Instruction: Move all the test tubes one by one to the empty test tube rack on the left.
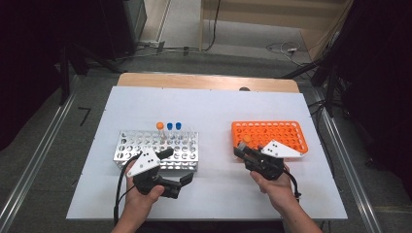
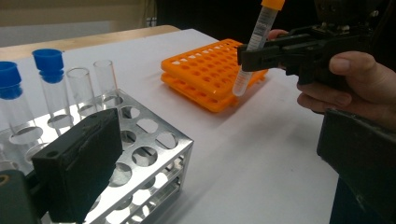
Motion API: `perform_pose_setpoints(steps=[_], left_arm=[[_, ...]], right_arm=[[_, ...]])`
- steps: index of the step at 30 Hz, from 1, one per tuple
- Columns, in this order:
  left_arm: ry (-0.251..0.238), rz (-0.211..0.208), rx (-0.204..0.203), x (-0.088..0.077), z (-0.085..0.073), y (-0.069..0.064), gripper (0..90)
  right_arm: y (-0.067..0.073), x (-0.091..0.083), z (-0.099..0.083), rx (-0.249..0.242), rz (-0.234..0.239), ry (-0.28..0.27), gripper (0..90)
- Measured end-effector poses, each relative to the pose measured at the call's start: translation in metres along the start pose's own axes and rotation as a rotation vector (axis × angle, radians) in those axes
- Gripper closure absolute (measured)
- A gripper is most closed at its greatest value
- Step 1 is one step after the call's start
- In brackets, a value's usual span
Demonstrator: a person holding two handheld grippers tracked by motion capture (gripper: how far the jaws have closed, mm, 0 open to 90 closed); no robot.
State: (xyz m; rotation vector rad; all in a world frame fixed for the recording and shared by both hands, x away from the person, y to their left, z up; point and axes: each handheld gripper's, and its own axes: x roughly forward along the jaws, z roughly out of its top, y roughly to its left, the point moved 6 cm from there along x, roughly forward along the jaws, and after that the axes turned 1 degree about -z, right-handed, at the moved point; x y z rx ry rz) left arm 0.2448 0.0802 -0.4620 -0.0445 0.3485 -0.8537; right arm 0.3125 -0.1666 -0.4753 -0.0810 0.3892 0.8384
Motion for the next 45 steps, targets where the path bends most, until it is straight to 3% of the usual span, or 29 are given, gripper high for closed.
perform_pose_setpoints(steps=[6, 14, 21, 37, 45], left_arm=[[-0.006, -0.012, 0.007, 0.001, 0.001, -0.005, 1.9], [0.005, 0.010, 0.012, 0.006, 0.001, -0.011, 10.9], [-0.004, -0.042, 0.016, 0.010, 0.003, -0.019, 25.6], [-0.006, -0.166, 0.061, 0.025, 0.005, -0.041, 57.9], [0.002, -0.161, 0.097, 0.025, 0.004, -0.043, 73.2]], right_arm=[[0.026, -0.001, 0.001, -0.028, 0.060, 0.010, 72.2], [0.054, 0.003, -0.004, -0.066, 0.120, 0.036, 72.2], [0.073, 0.007, -0.006, -0.089, 0.167, 0.051, 72.1], [0.106, 0.018, -0.013, -0.133, 0.241, 0.096, 72.1], [0.112, 0.019, -0.014, -0.139, 0.258, 0.103, 72.1]])
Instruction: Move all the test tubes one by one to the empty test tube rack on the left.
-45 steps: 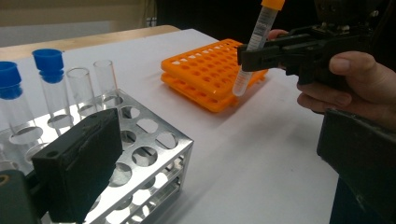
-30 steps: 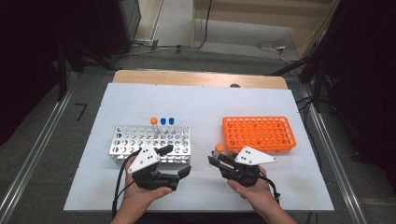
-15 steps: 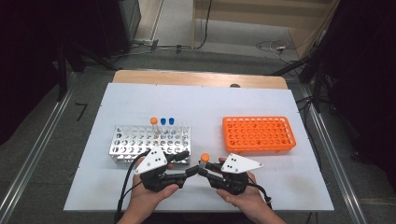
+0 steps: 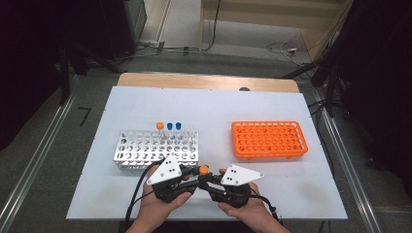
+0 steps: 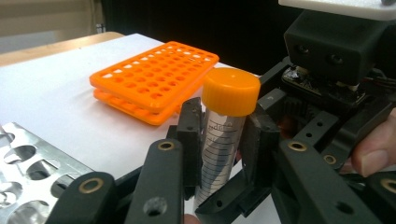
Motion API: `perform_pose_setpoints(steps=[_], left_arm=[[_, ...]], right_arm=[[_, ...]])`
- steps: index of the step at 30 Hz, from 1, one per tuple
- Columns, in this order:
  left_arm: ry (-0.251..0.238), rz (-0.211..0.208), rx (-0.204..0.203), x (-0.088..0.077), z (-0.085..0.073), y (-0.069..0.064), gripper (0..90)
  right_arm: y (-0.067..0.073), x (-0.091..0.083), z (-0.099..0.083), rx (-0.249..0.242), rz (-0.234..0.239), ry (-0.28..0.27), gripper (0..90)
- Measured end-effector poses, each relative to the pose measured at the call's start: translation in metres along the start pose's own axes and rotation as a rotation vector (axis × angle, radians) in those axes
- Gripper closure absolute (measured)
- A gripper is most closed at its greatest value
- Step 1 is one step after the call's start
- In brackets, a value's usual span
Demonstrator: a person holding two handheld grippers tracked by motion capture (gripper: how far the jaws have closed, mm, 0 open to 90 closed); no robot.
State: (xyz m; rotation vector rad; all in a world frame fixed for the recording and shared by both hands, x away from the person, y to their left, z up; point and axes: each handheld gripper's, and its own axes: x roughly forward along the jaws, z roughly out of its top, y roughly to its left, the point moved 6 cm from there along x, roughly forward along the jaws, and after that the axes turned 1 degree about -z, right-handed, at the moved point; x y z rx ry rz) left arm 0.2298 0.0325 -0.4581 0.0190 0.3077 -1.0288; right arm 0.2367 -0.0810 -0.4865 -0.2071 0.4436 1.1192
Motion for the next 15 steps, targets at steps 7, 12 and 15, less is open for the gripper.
perform_pose_setpoints(steps=[7, 12, 15], left_arm=[[-0.010, 0.021, -0.007, -0.003, 0.003, 0.004, 74.7], [-0.028, 0.046, -0.015, -0.009, 0.005, 0.009, 74.7], [-0.034, 0.060, -0.020, -0.013, 0.006, 0.013, 74.8]], right_arm=[[-0.001, -0.001, 0.000, 0.008, 0.018, -0.001, 66.1], [-0.003, -0.005, -0.001, 0.003, 0.039, -0.006, 48.3], [-0.007, -0.010, -0.001, -0.007, 0.028, -0.009, 39.2]])
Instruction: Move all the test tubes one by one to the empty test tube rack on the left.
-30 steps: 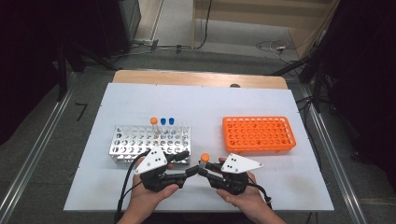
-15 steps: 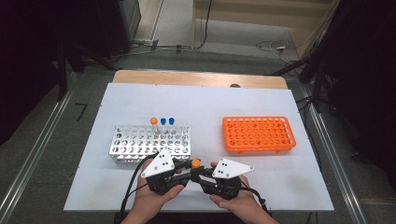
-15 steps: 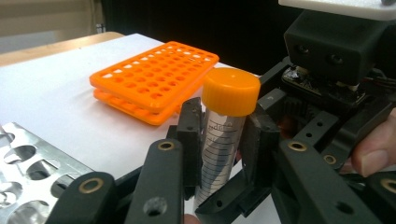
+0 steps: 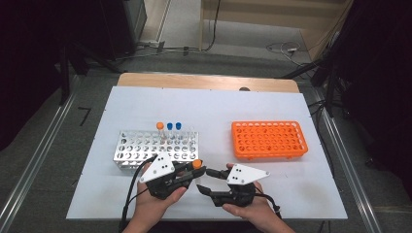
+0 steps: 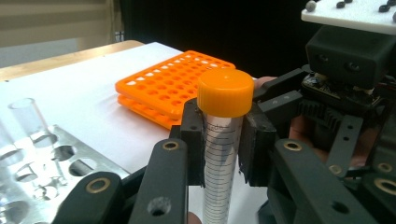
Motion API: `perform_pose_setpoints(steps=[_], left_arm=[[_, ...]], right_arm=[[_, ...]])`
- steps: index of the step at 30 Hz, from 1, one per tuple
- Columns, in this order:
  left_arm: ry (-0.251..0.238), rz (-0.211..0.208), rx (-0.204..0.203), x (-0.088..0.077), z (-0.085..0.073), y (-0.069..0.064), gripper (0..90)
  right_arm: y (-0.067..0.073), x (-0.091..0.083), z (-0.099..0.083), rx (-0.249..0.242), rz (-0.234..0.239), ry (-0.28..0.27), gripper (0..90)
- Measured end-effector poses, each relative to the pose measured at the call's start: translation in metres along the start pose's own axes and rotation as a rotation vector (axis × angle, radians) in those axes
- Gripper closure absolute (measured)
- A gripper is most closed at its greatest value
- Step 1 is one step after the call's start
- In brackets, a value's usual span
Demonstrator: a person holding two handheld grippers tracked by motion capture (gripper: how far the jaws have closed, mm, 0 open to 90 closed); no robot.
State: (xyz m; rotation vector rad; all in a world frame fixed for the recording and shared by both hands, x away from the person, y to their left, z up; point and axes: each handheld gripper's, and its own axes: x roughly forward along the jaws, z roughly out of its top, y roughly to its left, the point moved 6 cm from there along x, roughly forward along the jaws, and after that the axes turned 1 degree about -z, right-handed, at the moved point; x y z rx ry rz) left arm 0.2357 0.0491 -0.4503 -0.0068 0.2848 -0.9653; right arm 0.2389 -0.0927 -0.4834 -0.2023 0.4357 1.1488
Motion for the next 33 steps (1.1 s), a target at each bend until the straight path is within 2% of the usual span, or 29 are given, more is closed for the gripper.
perform_pose_setpoints(steps=[5, 14, 23, 33], left_arm=[[-0.008, 0.028, -0.002, -0.006, 0.001, 0.008, 74.8], [-0.018, 0.075, -0.006, -0.017, 0.004, 0.021, 74.8], [-0.035, 0.141, -0.015, -0.033, 0.010, 0.039, 74.8], [-0.059, 0.245, -0.015, -0.057, 0.023, 0.071, 74.8]], right_arm=[[-0.012, -0.010, -0.001, 0.011, -0.032, -0.009, 27.5], [-0.035, -0.032, -0.007, 0.039, -0.088, -0.021, 13.2], [-0.053, -0.054, -0.017, 0.069, -0.134, -0.030, 8.4], [-0.078, -0.083, -0.033, 0.098, -0.218, -0.022, 8.3]])
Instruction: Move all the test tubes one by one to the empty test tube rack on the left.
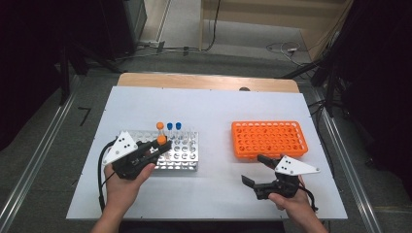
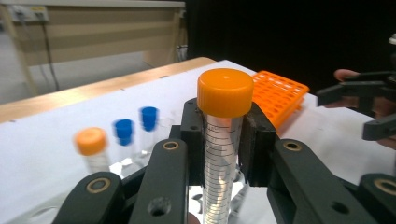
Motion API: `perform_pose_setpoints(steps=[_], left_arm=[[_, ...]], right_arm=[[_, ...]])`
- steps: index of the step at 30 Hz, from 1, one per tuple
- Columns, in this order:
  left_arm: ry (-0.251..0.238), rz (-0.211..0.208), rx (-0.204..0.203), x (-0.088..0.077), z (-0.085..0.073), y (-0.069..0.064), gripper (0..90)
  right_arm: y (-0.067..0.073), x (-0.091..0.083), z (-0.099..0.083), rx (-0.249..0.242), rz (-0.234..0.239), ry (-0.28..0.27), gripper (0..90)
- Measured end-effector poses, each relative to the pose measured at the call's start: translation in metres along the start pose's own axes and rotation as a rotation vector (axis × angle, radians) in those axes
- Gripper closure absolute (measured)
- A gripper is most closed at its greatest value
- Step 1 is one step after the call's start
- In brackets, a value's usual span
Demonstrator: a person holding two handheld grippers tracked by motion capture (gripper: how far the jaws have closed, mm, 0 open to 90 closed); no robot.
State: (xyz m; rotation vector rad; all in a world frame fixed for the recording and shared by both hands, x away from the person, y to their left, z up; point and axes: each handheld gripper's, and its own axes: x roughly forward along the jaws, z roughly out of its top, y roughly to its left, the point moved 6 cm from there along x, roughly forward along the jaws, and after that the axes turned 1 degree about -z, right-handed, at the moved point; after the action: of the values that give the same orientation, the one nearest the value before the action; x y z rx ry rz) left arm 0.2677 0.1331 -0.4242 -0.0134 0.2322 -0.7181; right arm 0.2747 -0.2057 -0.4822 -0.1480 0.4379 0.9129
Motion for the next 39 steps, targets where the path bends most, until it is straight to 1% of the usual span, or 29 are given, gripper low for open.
perform_pose_setpoints(steps=[3, 9, 12, 14, 16, 17, 21, 24, 26, 28, 31, 35, 36, 38, 39], left_arm=[[0.002, 0.031, 0.001, -0.001, 0.003, 0.012, 74.8], [-0.005, 0.086, -0.015, 0.000, 0.007, 0.035, 74.8], [-0.005, 0.115, -0.019, 0.003, 0.008, 0.046, 74.8], [-0.007, 0.134, -0.028, 0.006, 0.009, 0.054, 74.8], [-0.010, 0.146, -0.045, 0.010, 0.008, 0.060, 74.8], [-0.011, 0.153, -0.044, 0.012, 0.008, 0.063, 74.8], [-0.016, 0.181, -0.064, 0.018, 0.007, 0.073, 74.8], [-0.019, 0.187, -0.077, 0.023, 0.006, 0.079, 74.8], [-0.017, 0.202, -0.081, 0.027, 0.005, 0.082, 74.8], [-0.013, 0.205, -0.089, 0.030, 0.003, 0.084, 74.8], [0.001, 0.221, -0.083, 0.035, 0.000, 0.086, 74.8], [0.023, 0.231, -0.082, 0.037, -0.005, 0.086, 74.8], [0.035, 0.234, -0.086, 0.037, -0.007, 0.087, 74.7], [0.066, 0.221, -0.101, 0.038, -0.011, 0.087, 74.7], [0.076, 0.222, -0.106, 0.039, -0.013, 0.087, 74.6]], right_arm=[[-0.009, -0.006, -0.005, 0.012, -0.015, 0.003, 8.3], [-0.021, -0.017, -0.015, 0.025, -0.033, 0.018, 8.3], [-0.028, -0.019, -0.017, 0.022, -0.056, 0.025, 8.3], [-0.032, -0.020, -0.018, 0.034, -0.063, 0.025, 8.3], [-0.036, -0.021, -0.019, 0.043, -0.068, 0.024, 8.3], [-0.037, -0.021, -0.019, 0.048, -0.071, 0.024, 8.3], [-0.041, -0.022, -0.021, 0.058, -0.080, 0.025, 8.3], [-0.042, -0.022, -0.021, 0.058, -0.080, 0.022, 8.4], [-0.043, -0.022, -0.021, 0.061, -0.082, 0.025, 8.4], [-0.043, -0.022, -0.022, 0.062, -0.084, 0.027, 8.4], [-0.044, -0.022, -0.022, 0.064, -0.085, 0.025, 8.4], [-0.045, -0.022, -0.022, 0.066, -0.087, 0.025, 8.4], [-0.045, -0.022, -0.022, 0.067, -0.087, 0.025, 8.4], [-0.046, -0.022, -0.023, 0.068, -0.090, 0.027, 8.4], [-0.046, -0.022, -0.023, 0.067, -0.091, 0.026, 8.4]])
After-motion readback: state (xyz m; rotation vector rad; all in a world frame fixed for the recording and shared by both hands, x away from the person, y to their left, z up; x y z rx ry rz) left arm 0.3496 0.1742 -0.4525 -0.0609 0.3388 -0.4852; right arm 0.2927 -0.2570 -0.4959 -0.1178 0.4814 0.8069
